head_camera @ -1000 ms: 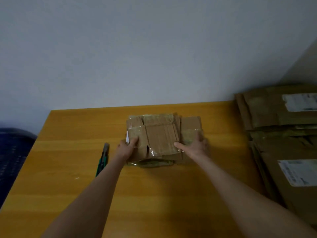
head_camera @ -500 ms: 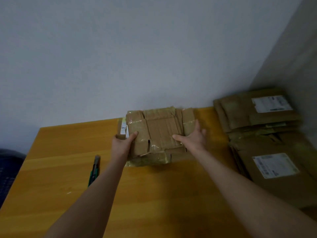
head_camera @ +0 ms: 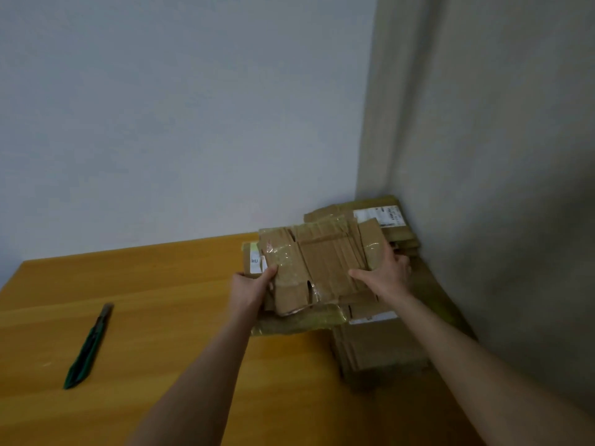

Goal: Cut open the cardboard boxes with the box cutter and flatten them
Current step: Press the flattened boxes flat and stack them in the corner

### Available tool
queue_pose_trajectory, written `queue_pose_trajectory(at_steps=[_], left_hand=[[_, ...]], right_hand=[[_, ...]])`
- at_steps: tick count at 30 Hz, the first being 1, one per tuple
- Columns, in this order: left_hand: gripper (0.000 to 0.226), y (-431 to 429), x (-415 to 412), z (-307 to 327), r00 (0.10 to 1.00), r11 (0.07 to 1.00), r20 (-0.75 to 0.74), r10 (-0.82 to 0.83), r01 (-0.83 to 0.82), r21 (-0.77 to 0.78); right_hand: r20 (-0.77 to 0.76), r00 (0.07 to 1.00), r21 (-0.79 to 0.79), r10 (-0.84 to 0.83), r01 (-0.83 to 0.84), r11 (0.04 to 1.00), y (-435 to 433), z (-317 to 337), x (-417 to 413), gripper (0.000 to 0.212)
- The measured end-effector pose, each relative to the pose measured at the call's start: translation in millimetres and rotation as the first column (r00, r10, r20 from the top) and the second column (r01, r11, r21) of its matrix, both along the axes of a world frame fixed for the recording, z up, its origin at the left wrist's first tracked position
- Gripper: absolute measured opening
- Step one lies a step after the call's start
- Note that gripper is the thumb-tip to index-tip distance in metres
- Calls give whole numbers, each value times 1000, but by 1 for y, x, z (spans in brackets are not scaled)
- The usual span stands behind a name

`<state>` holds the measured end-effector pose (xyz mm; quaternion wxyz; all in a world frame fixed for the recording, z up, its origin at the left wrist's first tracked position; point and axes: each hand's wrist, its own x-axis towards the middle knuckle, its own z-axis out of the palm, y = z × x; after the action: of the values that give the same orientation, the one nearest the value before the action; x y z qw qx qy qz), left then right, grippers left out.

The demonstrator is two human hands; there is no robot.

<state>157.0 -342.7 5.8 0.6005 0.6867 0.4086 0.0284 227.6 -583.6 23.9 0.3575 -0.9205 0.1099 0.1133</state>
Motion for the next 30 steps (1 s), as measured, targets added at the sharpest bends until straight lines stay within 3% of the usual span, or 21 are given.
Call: queue_pose_trajectory(at_steps=[2, 6, 9, 12, 14, 15, 17, 19, 20, 21, 24, 26, 28, 30], left_hand=[[64, -34, -1, -6, 1000, 999, 7, -11, 11, -35], [64, -80, 1, -22, 1000, 996, -2, -15, 15, -86], [66, -108, 5, -31, 997, 995, -11, -72, 72, -63], [89, -129, 13, -37, 965, 973, -121, -232, 231, -24], [102, -138, 12, -34, 901, 909, -264, -344, 390, 147], [103, -139, 10, -32, 860, 816, -326, -394, 490, 307], [107, -142, 5, -27, 736, 472, -415, -534, 667, 576], [116, -150, 0, -29, 569, 167, -503, -651, 753, 636], [119, -156, -1, -32, 515, 104, -534, -671, 778, 619], [120, -162, -3, -36, 519, 124, -534, -667, 784, 608], [123, -168, -1, -45, 757, 526, -402, -515, 649, 549], [123, -167, 5, -52, 814, 696, -363, -453, 578, 427], [121, -169, 15, -54, 820, 743, -327, -470, 568, 354], [116, -175, 25, -55, 807, 724, -300, -508, 589, 358]], right_hand=[[-21, 1000, -36, -4, 4, 999, -32, 2, -5, 105], [-26, 997, -275, 74, -79, 958, -77, -1, -12, 97], [-12, 963, -328, 268, -257, 909, -95, -7, -12, 99], [-158, 796, -385, 585, -595, 706, -100, -22, -16, 112], [-289, 701, -414, 652, -706, 575, -99, -39, -23, 122], [-323, 685, -423, 653, -722, 548, -97, -47, -25, 125], [-350, 677, -460, 648, -726, 511, -95, -59, -29, 131], [-336, 676, -518, 656, -714, 471, -94, -62, -30, 133], [-313, 675, -540, 668, -705, 460, -94, -62, -28, 131], [-282, 679, -549, 678, -694, 467, -95, -60, -26, 128], [-212, 704, -512, 678, -671, 536, -98, -55, -14, 122], [-258, 684, -479, 683, -704, 524, -100, -58, -11, 123], [-294, 688, -475, 663, -707, 524, -103, -64, -11, 124], [-281, 731, -499, 622, -664, 556, -109, -68, -10, 124]])
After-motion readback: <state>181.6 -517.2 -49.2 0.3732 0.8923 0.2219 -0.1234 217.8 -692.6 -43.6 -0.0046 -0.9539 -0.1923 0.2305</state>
